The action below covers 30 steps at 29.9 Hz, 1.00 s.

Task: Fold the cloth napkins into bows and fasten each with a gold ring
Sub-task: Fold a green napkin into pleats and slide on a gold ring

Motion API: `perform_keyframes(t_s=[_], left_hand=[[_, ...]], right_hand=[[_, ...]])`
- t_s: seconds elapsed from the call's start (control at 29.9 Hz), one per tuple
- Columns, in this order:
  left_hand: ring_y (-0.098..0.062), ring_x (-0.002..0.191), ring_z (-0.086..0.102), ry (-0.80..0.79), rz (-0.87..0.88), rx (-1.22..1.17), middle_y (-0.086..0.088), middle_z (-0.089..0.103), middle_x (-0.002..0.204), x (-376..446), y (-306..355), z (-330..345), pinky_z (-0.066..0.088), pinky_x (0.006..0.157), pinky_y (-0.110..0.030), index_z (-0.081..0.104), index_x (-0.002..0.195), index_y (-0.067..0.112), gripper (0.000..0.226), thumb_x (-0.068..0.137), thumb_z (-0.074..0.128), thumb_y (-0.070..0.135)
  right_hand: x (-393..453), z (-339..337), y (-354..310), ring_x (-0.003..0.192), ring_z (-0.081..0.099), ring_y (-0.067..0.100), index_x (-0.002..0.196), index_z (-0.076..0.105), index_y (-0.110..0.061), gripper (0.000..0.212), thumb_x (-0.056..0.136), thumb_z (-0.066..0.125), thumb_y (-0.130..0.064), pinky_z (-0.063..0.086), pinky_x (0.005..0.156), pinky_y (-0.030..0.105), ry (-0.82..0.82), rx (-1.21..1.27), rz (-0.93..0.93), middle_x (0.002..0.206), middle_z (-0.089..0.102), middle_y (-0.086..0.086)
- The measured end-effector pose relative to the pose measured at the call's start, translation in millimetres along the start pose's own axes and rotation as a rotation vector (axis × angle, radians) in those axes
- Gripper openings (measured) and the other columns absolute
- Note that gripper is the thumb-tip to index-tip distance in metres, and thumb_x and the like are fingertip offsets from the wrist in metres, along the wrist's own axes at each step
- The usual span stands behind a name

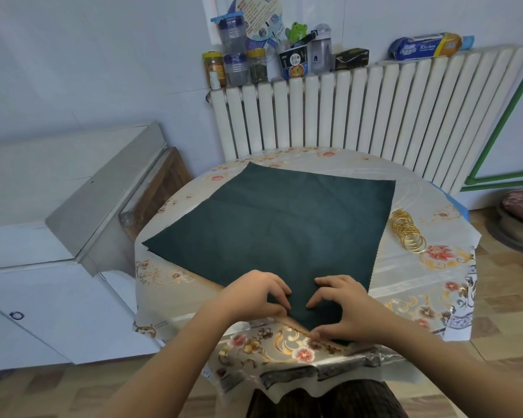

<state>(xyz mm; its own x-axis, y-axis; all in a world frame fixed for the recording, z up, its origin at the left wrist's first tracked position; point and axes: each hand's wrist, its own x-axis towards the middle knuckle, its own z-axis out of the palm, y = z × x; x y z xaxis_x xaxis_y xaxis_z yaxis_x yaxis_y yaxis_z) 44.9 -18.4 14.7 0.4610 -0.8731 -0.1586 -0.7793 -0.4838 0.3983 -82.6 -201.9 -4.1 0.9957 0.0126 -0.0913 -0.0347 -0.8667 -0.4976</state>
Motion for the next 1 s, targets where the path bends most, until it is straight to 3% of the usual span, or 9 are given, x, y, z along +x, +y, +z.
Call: perform_keyframes(t_s=[0.2, 0.33, 0.43, 0.5, 0.57, 0.7, 0.8, 0.9, 1.0], left_hand=[[-0.002, 0.111, 0.050, -0.004, 0.012, -0.046, 0.012, 0.062, 0.119, 3.3, -2.0, -3.0, 0.038, 0.100, -0.025, 0.076, 0.095, 0.023, 0.013, 0.087, 0.065, 0.023], [-0.003, 0.108, 0.052, 0.028, 0.002, -0.063, 0.010, 0.064, 0.116, 3.6, -2.2, -1.2, 0.038, 0.097, -0.020, 0.076, 0.093, 0.018, 0.014, 0.089, 0.063, 0.021], [-0.003, 0.103, 0.055, 0.062, -0.054, -0.100, 0.011, 0.065, 0.109, 3.5, -3.4, 2.5, 0.041, 0.094, -0.022, 0.071, 0.093, 0.021, 0.013, 0.092, 0.059, 0.023], [-0.005, 0.094, 0.057, 0.118, -0.109, -0.147, 0.013, 0.064, 0.097, 3.5, -2.7, 4.5, 0.045, 0.083, -0.021, 0.063, 0.090, 0.027, 0.011, 0.095, 0.053, 0.025], [-0.007, 0.086, 0.056, 0.164, -0.151, -0.160, 0.015, 0.058, 0.087, 4.0, -1.2, 6.2, 0.041, 0.071, -0.016, 0.055, 0.088, 0.029, 0.011, 0.097, 0.048, 0.026], [-0.004, 0.085, 0.056, 0.143, -0.158, -0.223, 0.013, 0.060, 0.091, 2.6, -0.9, 5.3, 0.043, 0.070, -0.018, 0.058, 0.098, 0.027, 0.011, 0.095, 0.052, 0.035], [-0.009, 0.083, 0.058, 0.152, -0.171, -0.217, 0.004, 0.064, 0.088, 2.7, -6.4, 1.9, 0.047, 0.074, -0.026, 0.066, 0.095, 0.017, 0.021, 0.095, 0.052, 0.033], [-0.015, 0.068, 0.052, 0.329, -0.260, -0.182, -0.005, 0.058, 0.073, 3.4, -13.8, -0.8, 0.044, 0.066, -0.034, 0.056, 0.079, 0.009, 0.030, 0.098, 0.046, 0.030], [-0.015, 0.062, 0.047, 0.424, -0.292, -0.159, -0.002, 0.050, 0.065, 2.4, -17.7, -8.4, 0.034, 0.058, -0.030, 0.044, 0.070, 0.012, 0.034, 0.099, 0.043, 0.029]], right_hand=[[-1.5, 1.7, -12.9, 0.143, 0.015, 0.013, 0.112, 0.059, -0.042, 0.039, 0.074, 0.066, -0.050, 0.015, 0.113, 0.030, 0.020, -0.048, 0.008, 0.151, 0.033, -0.005], [1.1, -1.5, -13.9, 0.136, 0.033, 0.003, 0.101, 0.069, -0.033, 0.022, 0.081, 0.061, -0.032, 0.015, 0.109, 0.012, 0.088, -0.006, -0.011, 0.125, 0.061, -0.011], [1.0, -7.1, -15.7, 0.123, 0.047, 0.004, 0.100, 0.071, -0.031, 0.020, 0.085, 0.060, -0.037, 0.021, 0.100, 0.007, 0.095, -0.036, 0.026, 0.118, 0.065, -0.009], [1.8, -10.5, -16.4, 0.105, 0.058, 0.005, 0.099, 0.070, -0.032, 0.022, 0.083, 0.061, -0.045, 0.039, 0.096, 0.014, 0.073, 0.008, 0.079, 0.106, 0.068, -0.012], [4.5, -14.7, -13.8, 0.084, 0.061, 0.002, 0.095, 0.070, -0.030, 0.021, 0.083, 0.063, -0.046, 0.052, 0.079, 0.023, 0.083, 0.132, 0.151, 0.089, 0.068, -0.014], [9.4, -27.4, -3.2, 0.079, 0.063, 0.007, 0.082, 0.069, -0.023, 0.015, 0.086, 0.064, -0.037, 0.051, 0.072, 0.027, 0.207, 0.403, 0.294, 0.083, 0.070, -0.007], [11.7, -37.1, 0.6, 0.085, 0.063, 0.008, 0.087, 0.070, -0.021, 0.016, 0.087, 0.063, -0.036, 0.047, 0.074, 0.024, 0.178, 0.506, 0.248, 0.089, 0.070, -0.006], [15.9, -41.1, 7.7, 0.080, 0.063, 0.019, 0.085, 0.068, -0.006, 0.029, 0.088, 0.062, -0.035, 0.043, 0.070, 0.027, 0.109, 0.351, 0.215, 0.079, 0.066, 0.006], [20.3, -49.5, 15.2, 0.083, 0.061, 0.014, 0.080, 0.070, -0.015, 0.019, 0.090, 0.060, -0.029, 0.042, 0.074, 0.023, 0.143, 0.322, 0.223, 0.083, 0.067, -0.003]])
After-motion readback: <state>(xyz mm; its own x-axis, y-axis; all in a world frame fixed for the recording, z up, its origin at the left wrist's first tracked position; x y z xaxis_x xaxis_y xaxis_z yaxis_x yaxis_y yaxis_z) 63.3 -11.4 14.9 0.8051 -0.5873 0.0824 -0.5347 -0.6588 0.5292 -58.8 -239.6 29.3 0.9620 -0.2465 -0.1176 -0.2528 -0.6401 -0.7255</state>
